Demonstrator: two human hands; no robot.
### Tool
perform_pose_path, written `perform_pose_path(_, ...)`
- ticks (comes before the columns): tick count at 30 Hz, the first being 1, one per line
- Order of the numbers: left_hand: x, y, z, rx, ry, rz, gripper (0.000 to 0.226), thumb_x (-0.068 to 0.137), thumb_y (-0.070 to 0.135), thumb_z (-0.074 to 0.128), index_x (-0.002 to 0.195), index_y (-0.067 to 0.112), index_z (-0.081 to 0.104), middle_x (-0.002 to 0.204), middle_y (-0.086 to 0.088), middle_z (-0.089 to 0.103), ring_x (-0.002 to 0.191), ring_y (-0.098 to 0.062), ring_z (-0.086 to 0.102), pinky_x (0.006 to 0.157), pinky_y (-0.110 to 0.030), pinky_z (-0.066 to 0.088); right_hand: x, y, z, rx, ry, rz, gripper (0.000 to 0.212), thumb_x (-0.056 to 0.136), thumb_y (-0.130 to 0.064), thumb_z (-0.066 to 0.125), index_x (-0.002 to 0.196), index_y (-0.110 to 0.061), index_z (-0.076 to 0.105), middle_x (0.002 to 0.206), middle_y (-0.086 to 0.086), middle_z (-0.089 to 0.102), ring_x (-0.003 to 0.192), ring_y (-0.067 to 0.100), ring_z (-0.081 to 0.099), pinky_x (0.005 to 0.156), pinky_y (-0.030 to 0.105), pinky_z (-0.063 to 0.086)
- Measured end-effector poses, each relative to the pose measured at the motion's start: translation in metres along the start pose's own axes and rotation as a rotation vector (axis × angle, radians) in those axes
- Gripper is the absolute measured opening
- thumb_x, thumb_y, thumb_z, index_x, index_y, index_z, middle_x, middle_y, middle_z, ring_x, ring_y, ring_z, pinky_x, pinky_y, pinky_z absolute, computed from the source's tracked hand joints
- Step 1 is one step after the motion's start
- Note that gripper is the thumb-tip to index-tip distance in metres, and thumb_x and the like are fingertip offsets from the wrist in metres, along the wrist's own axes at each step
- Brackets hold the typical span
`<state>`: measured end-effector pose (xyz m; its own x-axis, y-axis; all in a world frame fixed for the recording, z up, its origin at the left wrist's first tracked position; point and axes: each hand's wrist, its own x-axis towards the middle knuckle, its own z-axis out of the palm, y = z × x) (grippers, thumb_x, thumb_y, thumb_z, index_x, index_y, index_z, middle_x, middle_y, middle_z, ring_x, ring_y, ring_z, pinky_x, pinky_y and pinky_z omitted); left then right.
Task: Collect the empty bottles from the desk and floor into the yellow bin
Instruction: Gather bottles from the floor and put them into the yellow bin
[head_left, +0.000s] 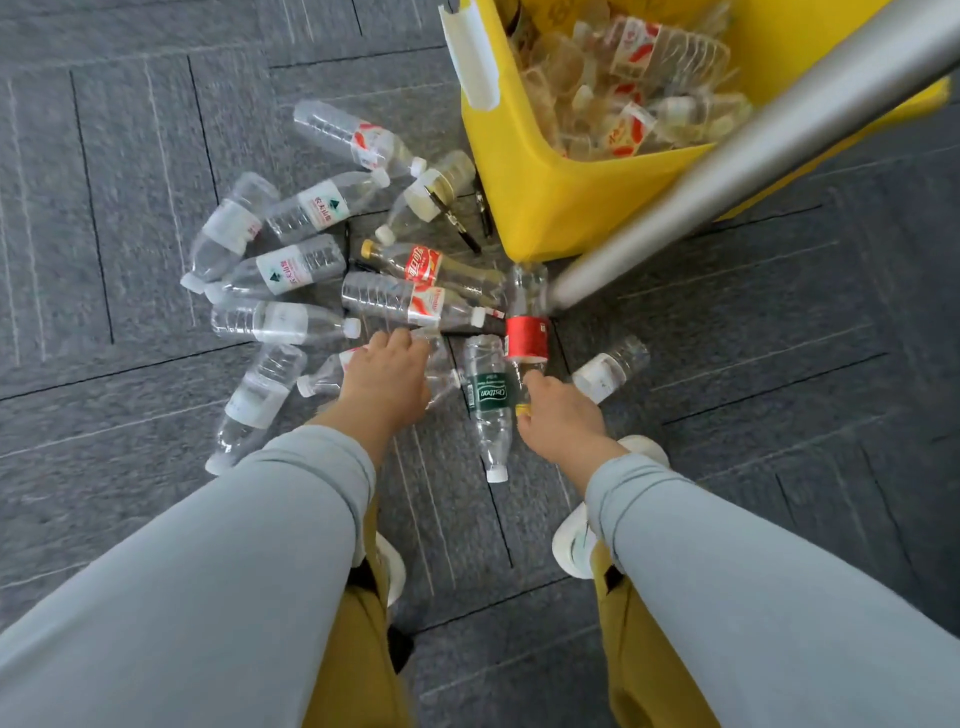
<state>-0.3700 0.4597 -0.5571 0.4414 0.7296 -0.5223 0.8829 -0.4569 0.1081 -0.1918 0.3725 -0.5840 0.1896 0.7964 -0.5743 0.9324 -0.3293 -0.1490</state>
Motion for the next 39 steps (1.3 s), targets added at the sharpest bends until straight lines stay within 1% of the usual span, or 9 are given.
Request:
perform_pose_path(3,0.009,-0.012,0.021,0.008,-0.020,-0.029,0.043,0.092,0.023,0.047,0.132,0.012,0.038,0.134,-0.012,0.040,0.125,-0.031,0.037,0.098,-0.041,0.039,0.014,-0.004,0.030,0.013,-0.072,0.006,0.036,0.092,-0.027,0.050,0.123,-0.011,0.039,0.122,0.014,0.053,0.107,0.035,0.055,0.082,0.042,0.046)
perform_pose_path(9,0.029,-0.019,0.038,0.031,0.064,0.022,0.046,0.091,0.024,0.047,0.135,0.014,0.035,0.136,-0.009,0.039,0.125,-0.029,0.036,0.100,-0.039,0.035,0.047,-0.022,0.076,0.072,-0.118,0.082,0.058,0.090,-0.039,0.054,0.132,-0.007,0.029,0.127,0.015,0.047,0.110,0.034,0.053,0.083,0.042,0.048)
perform_pose_path(15,0.036,-0.028,0.059,0.074,0.048,0.026,0.052,0.093,0.025,0.045,0.141,0.016,0.027,0.144,-0.008,0.030,0.131,-0.029,0.030,0.104,-0.039,0.030,0.062,-0.025,0.112,0.146,-0.139,0.270,0.093,0.085,-0.050,0.059,0.146,-0.006,0.004,0.137,0.022,0.039,0.114,0.035,0.053,0.086,0.043,0.051)
perform_pose_path(20,0.043,-0.039,0.073,0.073,0.017,0.001,0.055,0.092,0.027,0.046,0.141,0.017,0.025,0.144,-0.008,0.030,0.130,-0.029,0.030,0.106,-0.040,0.028,0.074,-0.020,0.129,0.196,-0.130,0.341,0.101,0.087,-0.043,0.061,0.148,-0.012,-0.013,0.141,0.022,0.037,0.112,0.034,0.056,0.083,0.043,0.053)
perform_pose_path(24,0.047,-0.043,0.077,0.064,0.011,-0.010,0.053,0.090,0.024,0.049,0.139,0.016,0.029,0.139,-0.009,0.033,0.127,-0.029,0.033,0.105,-0.040,0.031,0.075,-0.021,0.119,0.254,-0.083,0.337,0.093,0.085,-0.041,0.060,0.147,-0.012,-0.003,0.132,0.021,0.041,0.107,0.036,0.055,0.082,0.043,0.053)
perform_pose_path(27,0.049,-0.043,0.071,0.049,0.034,-0.025,0.046,0.089,0.020,0.049,0.132,0.013,0.035,0.133,-0.011,0.038,0.122,-0.030,0.037,0.102,-0.039,0.034,0.071,-0.024,0.093,0.384,0.048,0.270,0.083,0.082,-0.040,0.059,0.143,-0.015,0.008,0.129,0.017,0.039,0.106,0.035,0.053,0.085,0.046,0.052)
perform_pose_path(30,0.049,-0.039,0.070,0.051,0.050,-0.010,0.043,0.090,0.020,0.050,0.130,0.011,0.036,0.130,-0.011,0.039,0.119,-0.029,0.039,0.100,-0.038,0.035,0.068,-0.026,0.056,0.505,0.212,0.177,0.064,0.082,-0.039,0.061,0.130,-0.017,0.024,0.118,0.011,0.042,0.092,0.031,0.057,0.075,0.045,0.056)
perform_pose_path(35,0.049,-0.039,0.087,0.129,-0.046,0.071,0.060,0.090,0.022,0.051,0.141,0.012,0.022,0.143,-0.013,0.030,0.130,-0.031,0.033,0.106,-0.039,0.035,0.066,-0.017,0.014,0.598,0.390,0.093,0.060,0.084,-0.031,0.064,0.128,-0.008,0.031,0.129,0.016,0.040,0.100,0.033,0.054,0.078,0.034,0.046)
perform_pose_path(39,0.058,-0.044,0.102,0.137,-0.128,0.083,0.070,0.089,0.022,0.056,0.145,0.016,0.015,0.149,-0.014,0.023,0.135,-0.032,0.028,0.110,-0.041,0.032,0.067,-0.010,0.006,0.594,0.357,0.086,0.066,0.087,-0.034,0.062,0.137,-0.010,0.026,0.137,0.016,0.036,0.107,0.028,0.051,0.079,0.029,0.041)
